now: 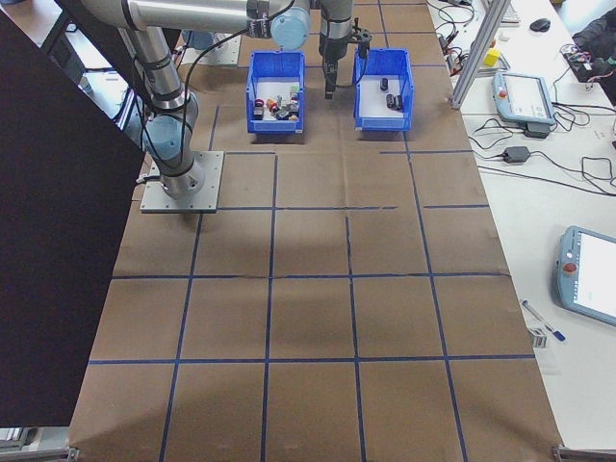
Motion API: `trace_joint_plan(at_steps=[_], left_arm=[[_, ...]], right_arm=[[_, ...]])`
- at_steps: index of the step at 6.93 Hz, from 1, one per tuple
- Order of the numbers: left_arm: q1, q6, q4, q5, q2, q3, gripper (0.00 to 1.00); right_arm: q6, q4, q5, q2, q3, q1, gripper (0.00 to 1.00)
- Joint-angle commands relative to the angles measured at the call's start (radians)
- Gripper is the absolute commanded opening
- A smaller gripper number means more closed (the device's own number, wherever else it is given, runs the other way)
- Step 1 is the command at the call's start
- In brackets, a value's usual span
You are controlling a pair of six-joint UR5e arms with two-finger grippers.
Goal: Place button box in front
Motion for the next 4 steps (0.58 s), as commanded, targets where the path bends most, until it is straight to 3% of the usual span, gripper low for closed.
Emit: trace_joint_plan(at_steps=[1, 4], left_arm=[[0.001, -0.006, 0.008, 0.005, -0.001, 0.005, 1.0], [0.0, -0.014, -0.006, -0.001, 0.002, 0.008, 1.0]], right_arm=[[0.0, 0.0, 0.0, 0.001, 0.0, 0.0, 1.0], [0.0, 0.0, 0.001, 0.001, 0.0, 0.0, 1.0]])
